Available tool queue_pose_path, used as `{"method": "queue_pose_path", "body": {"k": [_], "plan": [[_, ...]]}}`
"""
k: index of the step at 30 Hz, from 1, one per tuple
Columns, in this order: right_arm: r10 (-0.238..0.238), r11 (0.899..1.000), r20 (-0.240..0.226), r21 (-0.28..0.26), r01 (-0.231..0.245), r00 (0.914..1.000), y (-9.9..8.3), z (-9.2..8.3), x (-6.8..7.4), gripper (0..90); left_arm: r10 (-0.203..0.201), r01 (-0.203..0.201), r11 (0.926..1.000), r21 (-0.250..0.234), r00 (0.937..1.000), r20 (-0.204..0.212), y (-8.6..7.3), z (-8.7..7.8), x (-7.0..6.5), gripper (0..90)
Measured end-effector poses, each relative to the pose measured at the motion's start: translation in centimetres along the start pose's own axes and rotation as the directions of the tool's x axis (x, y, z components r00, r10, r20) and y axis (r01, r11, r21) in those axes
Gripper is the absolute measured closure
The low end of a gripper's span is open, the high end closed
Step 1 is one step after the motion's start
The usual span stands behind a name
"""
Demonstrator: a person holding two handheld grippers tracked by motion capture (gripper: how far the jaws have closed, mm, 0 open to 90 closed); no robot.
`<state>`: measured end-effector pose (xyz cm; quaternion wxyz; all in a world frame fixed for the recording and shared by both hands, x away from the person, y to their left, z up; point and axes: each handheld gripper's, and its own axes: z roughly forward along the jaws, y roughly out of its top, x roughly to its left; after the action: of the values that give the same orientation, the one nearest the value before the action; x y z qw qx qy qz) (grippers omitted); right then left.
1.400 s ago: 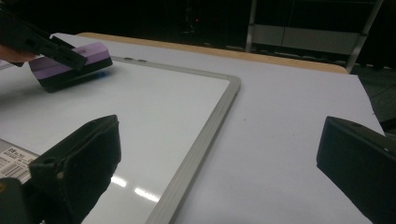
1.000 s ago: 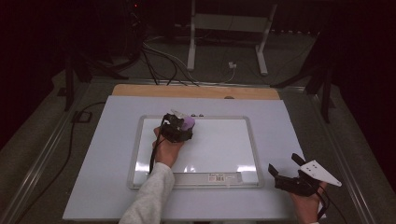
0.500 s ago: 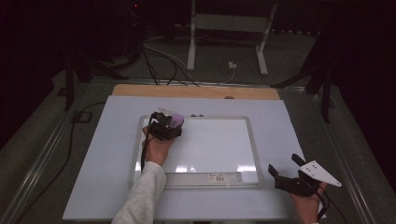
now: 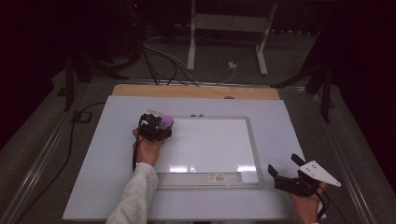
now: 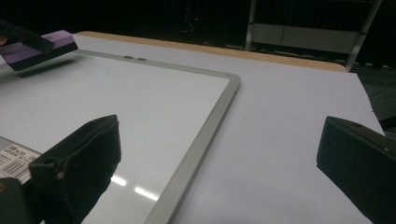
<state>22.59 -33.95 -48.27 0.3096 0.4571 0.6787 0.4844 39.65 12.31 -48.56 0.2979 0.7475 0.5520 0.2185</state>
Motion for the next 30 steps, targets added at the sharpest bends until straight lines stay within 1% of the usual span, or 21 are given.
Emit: {"method": "queue_pose_path", "body": {"k": [5,12,15,17,19,20,22,24,25,26,27,28,30], "plan": [[-0.002,1.0,-0.001,0.002,0.002,1.0,0.0,0.0,0.0,0.2,-0.02,0.02,0.9998,0.004,0.9995,-0.024,-0.5,0.1,0.8,41.8],[-0.001,1.0,-0.001,0.001,0.001,1.0,0.0,0.0,0.0,0.2,-0.042,0.043,0.9989,0.02,0.9977,-0.053,-1.0,0.3,1.5,41.8],[0.0,1.0,-0.001,0.0,0.0,1.0,0.0,0.0,0.0,0.2,-0.046,0.048,0.9985,0.027,0.9969,-0.064,-1.2,0.5,1.5,41.8],[0.0,1.0,-0.001,-0.001,0.0,1.0,0.0,0.0,0.0,0.2,-0.041,0.044,0.9984,0.037,0.9965,-0.073,-1.5,0.8,1.5,41.7],[0.0,1.0,-0.002,0.001,0.0,1.0,0.0,0.0,0.0,0.2,-0.039,0.042,0.9985,0.034,0.9958,-0.082,-1.7,0.9,1.4,40.8],[0.0,1.0,-0.002,0.001,0.0,1.0,0.0,0.0,0.0,0.2,-0.032,0.035,0.9984,0.044,0.9961,-0.083,-1.7,1.0,1.3,39.1],[0.0,1.0,-0.003,0.001,0.0,1.0,0.0,0.0,0.0,0.2,-0.011,0.015,0.9993,0.033,0.9947,-0.102,-1.8,1.0,1.0,34.2],[-0.001,1.0,-0.002,0.001,0.001,1.0,0.0,0.0,0.0,0.1,0.013,-0.013,0.9999,-0.004,0.9931,-0.117,-1.7,0.5,0.6,31.3],[0.0,1.0,-0.002,0.001,0.0,1.0,0.0,0.0,0.0,0.1,0.031,-0.034,0.9991,-0.026,0.9917,-0.125,-1.6,0.2,0.3,30.2],[0.001,1.0,-0.002,0.0,-0.001,1.0,0.0,0.0,0.0,0.1,0.049,-0.056,0.9971,-0.051,0.991,-0.125,-1.5,-0.2,0.1,30.1],[0.001,1.0,-0.002,0.001,-0.001,1.0,0.0,0.0,0.0,0.2,0.066,-0.074,0.9948,-0.07,0.991,-0.117,-1.4,-0.5,-0.2,30.8],[0.001,1.0,-0.001,0.001,-0.001,1.0,0.0,0.0,0.0,0.2,0.084,-0.092,0.9928,-0.077,0.9912,-0.102,-1.3,-0.7,-0.4,32.9],[0.0,1.0,-0.003,0.001,0.0,1.0,0.0,0.0,0.0,0.1,0.109,-0.116,0.9909,-0.068,0.9892,-0.098,-1.1,-0.8,-0.6,37.0]]}}
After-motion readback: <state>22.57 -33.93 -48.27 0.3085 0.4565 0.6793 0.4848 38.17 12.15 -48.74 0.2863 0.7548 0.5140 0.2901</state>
